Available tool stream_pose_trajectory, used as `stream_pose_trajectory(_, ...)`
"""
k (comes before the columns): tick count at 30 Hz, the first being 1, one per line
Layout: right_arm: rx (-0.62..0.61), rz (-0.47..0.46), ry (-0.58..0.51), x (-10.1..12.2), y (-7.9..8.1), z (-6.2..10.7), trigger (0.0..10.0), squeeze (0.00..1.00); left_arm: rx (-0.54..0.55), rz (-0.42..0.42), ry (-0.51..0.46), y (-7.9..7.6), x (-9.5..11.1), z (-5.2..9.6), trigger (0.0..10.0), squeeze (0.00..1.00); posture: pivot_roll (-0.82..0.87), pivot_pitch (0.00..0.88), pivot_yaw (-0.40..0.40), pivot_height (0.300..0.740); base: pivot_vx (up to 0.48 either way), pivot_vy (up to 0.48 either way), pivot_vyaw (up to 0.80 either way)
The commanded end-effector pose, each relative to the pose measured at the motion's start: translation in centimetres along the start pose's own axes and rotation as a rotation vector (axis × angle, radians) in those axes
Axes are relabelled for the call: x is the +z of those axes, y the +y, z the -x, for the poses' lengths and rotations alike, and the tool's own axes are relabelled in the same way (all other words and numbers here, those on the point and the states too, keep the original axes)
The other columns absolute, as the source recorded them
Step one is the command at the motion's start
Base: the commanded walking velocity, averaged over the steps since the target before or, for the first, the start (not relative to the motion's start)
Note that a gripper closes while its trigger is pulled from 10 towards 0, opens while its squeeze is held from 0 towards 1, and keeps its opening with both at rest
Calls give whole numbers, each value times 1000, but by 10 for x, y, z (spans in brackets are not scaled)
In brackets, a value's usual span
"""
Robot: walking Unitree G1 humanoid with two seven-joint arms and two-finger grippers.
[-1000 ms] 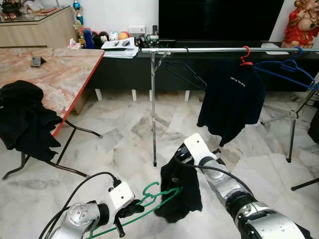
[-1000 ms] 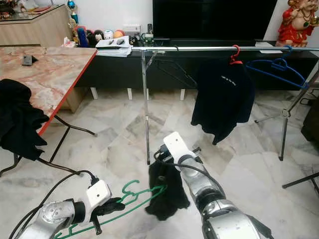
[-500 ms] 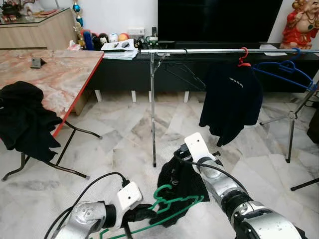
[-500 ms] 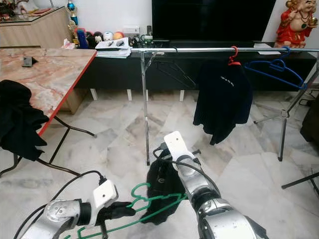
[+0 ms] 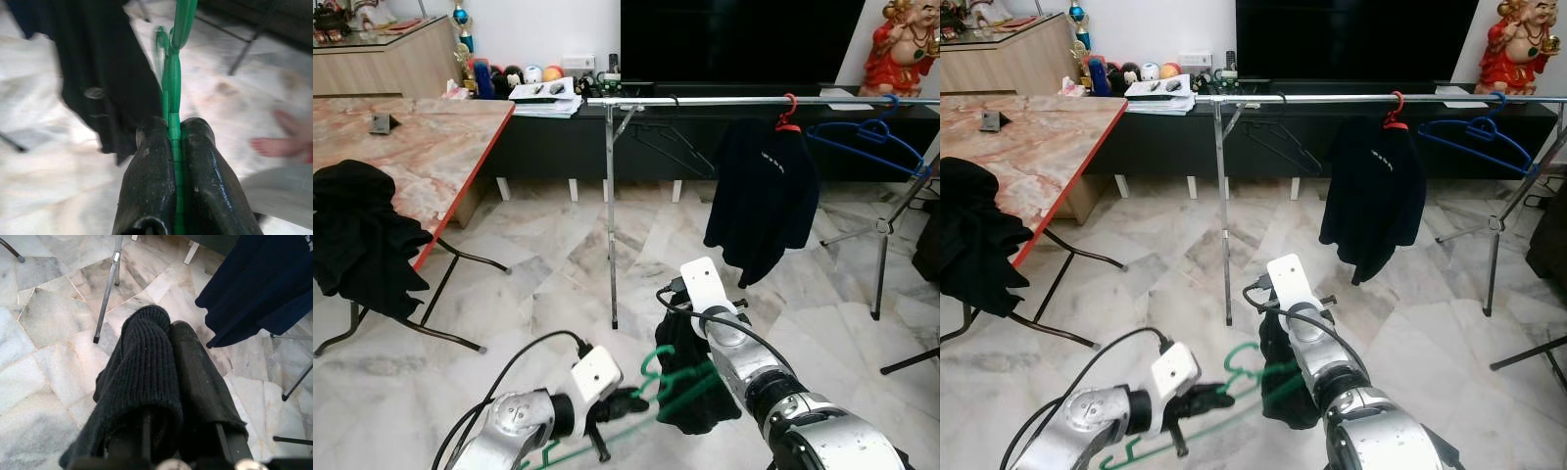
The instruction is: Hang hanger
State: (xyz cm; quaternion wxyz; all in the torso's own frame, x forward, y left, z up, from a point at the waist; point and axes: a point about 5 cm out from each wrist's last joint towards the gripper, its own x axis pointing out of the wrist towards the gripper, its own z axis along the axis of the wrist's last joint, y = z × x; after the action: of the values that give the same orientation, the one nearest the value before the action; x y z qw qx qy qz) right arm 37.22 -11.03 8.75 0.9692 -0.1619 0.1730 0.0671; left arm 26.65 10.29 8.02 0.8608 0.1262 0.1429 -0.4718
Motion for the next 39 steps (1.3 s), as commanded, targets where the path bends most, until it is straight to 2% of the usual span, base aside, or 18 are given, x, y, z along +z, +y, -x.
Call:
stream_pose_trajectory(1, -13, -22, -20, 11, -3, -2, 10000, 0, 59, -2, -5, 7, 0, 1, 10000, 0, 87, 0, -43, 740, 0, 0, 0)
stream_pose_trajectory(3, -15, -27, -22, 11, -4, -2, 10000, 0, 90, 3, -9, 11, 1, 2, 10000, 0, 86, 0, -43, 740, 0, 0, 0)
stream_pose_trajectory(15, -28, -29, -11, 6, -9, -1, 10000, 0, 54, -20, 38, 9, -6, 10, 10000, 0, 90, 0, -42, 740, 0, 0, 0)
stream_pose_trajectory(21, -36, -23, -14, 8, -13, -2, 10000, 0, 113, -36, 59, 19, -8, 17, 10000, 0, 91, 0, -44, 740, 0, 0, 0)
stream_pose_trajectory(28, -38, -18, -11, 7, -14, -2, 10000, 0, 104, -30, 61, 18, -9, 19, 10000, 0, 95, 0, -48, 740, 0, 0, 0)
stream_pose_trajectory(35, -38, -6, -18, 9, -16, -2, 10000, 0, -8, -24, 74, 6, -9, 18, 10000, 0, 96, 0, -50, 740, 0, 0, 0)
stream_pose_trajectory(38, -42, -9, -19, 9, -17, -2, 10000, 0, -3, -28, 75, 6, -9, 18, 10000, 0, 94, 0, -50, 740, 0, 0, 0)
stream_pose_trajectory(39, -43, -10, -19, 9, -17, -2, 10000, 0, 29, -35, 76, 9, -10, 18, 10000, 0, 94, 0, -53, 740, 0, 0, 0)
